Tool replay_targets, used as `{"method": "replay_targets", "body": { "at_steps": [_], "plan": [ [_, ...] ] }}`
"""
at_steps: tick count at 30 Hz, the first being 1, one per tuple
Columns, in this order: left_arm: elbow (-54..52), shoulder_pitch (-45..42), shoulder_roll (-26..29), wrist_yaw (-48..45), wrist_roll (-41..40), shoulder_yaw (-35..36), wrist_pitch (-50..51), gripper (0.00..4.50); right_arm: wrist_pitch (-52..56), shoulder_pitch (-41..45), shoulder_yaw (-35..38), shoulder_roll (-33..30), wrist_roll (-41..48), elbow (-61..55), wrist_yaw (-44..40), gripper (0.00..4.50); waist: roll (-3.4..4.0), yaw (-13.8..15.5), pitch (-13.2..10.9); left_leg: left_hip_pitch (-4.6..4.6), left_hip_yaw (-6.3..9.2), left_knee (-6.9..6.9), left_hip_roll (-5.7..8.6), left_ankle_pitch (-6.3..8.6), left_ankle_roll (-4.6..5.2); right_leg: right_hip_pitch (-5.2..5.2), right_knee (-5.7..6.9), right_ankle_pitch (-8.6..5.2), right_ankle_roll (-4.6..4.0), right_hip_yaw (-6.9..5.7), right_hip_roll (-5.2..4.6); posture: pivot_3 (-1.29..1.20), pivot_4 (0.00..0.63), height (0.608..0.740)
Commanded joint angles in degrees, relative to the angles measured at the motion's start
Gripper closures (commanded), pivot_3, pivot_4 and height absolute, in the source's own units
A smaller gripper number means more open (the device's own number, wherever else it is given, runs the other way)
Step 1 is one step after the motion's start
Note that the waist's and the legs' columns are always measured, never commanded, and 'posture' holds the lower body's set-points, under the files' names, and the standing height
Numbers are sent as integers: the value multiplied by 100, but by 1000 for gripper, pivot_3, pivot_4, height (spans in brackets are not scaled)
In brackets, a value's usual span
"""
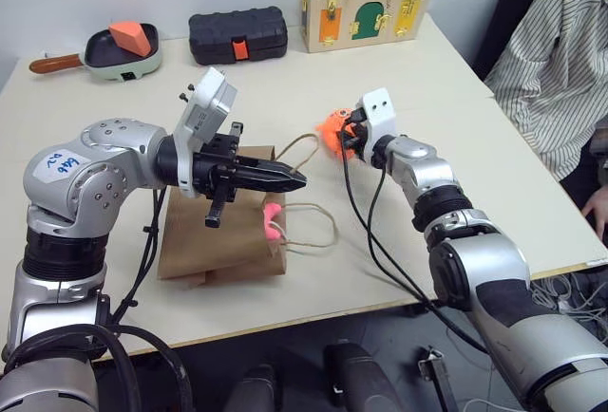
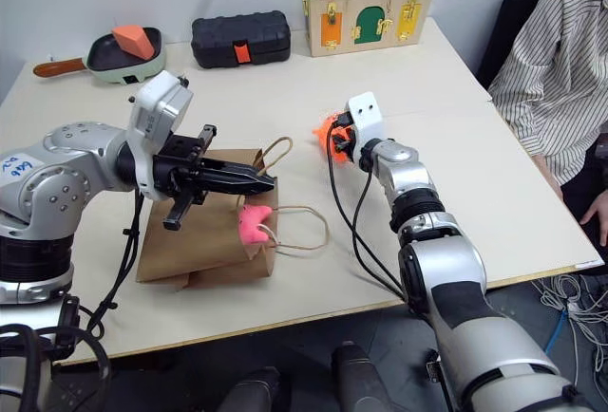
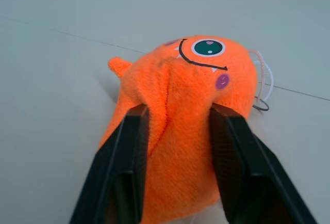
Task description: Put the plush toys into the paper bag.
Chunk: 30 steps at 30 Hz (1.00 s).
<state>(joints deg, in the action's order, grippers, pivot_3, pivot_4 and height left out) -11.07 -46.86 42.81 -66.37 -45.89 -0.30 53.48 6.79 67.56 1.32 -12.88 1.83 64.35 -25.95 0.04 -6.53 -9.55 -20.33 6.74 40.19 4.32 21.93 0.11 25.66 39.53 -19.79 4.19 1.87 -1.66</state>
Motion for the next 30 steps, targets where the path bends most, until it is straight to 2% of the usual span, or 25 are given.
{"method": "replay_targets", "body": {
  "at_steps": [1, 2, 7, 9, 13, 16, 19, 24, 28, 30],
  "plan": [
    [-106, -95, 63, -39, -60, 134, -77, 4500, -263, -187, -87, -251, -98, -425, -328, 4122, 0, 17, 0, 0, 2, 1, 0, 0, 0, 0, 0, 0, 0, 0, 0, 0, 150, 740],
    [-88, -109, 57, -43, -53, 121, -79, 4500, -321, -275, -113, -327, -97, -614, -468, 4480, 0, 18, 0, -1, 2, 3, 0, 0, 0, 0, 0, 0, 0, 0, -1, 0, 150, 740],
    [18, -189, 35, -104, -21, 55, -95, 4500, 238, -1030, -54, -761, 323, -2427, -1443, 4480, 0, 33, 0, -2, 4, 5, 0, 0, 0, -1, -1, 0, 0, 0, -1, 0, 150, 740],
    [61, -210, 28, -138, 1, 33, -113, 4500, 549, -1253, -18, -872, 423, -2964, -1546, 4480, 0, 33, 0, -2, 2, 6, 0, 0, 0, -1, 0, 0, 0, 1, -1, 0, 150, 740],
    [145, -263, -46, -169, 67, -35, -186, 4500, 1019, -1277, -15, -904, 522, -3333, -1578, 4480, 0, 22, 0, -2, -2, 7, 0, 0, 0, 1, 4, 0, 0, 4, 0, 0, 150, 740],
    [196, -294, -87, -187, 101, -58, -230, 4500, 950, -989, -85, -723, 326, -2858, -1153, 4480, 0, 21, 0, -1, -2, 7, -2, 0, 0, 1, 5, 0, 0, 4, 1, 0, 150, 740],
    [195, -307, -110, -194, 122, -51, -236, 4500, 840, -455, 42, -436, 260, -1755, -543, 3949, 0, 14, 0, 0, -8, 4, -2, 0, 0, 1, 4, 0, 0, 6, 1, 0, 150, 740],
    [75, -237, -58, -171, 79, 22, -198, 4500, 405, 233, 198, -109, 185, -220, 325, 2332, 0, 20, 0, 0, -7, 2, -2, 0, 0, 4, 3, 0, 0, 2, -1, 0, 150, 740],
    [-22, -164, -26, -125, 51, 70, -174, 4500, 361, 417, 313, 50, 159, 497, 685, 1029, 0, 14, 0, 0, -7, 4, 0, 0, 0, 2, 3, 0, 0, 1, -3, 0, 150, 740],
    [-65, -136, -17, -99, 33, 88, -160, 4500, 440, 455, 488, 132, 309, 667, 660, 1029, 0, 6, 0, 0, -8, 4, 0, 0, 0, 2, 3, 0, 0, 0, -3, 0, 150, 740]
  ]
}}
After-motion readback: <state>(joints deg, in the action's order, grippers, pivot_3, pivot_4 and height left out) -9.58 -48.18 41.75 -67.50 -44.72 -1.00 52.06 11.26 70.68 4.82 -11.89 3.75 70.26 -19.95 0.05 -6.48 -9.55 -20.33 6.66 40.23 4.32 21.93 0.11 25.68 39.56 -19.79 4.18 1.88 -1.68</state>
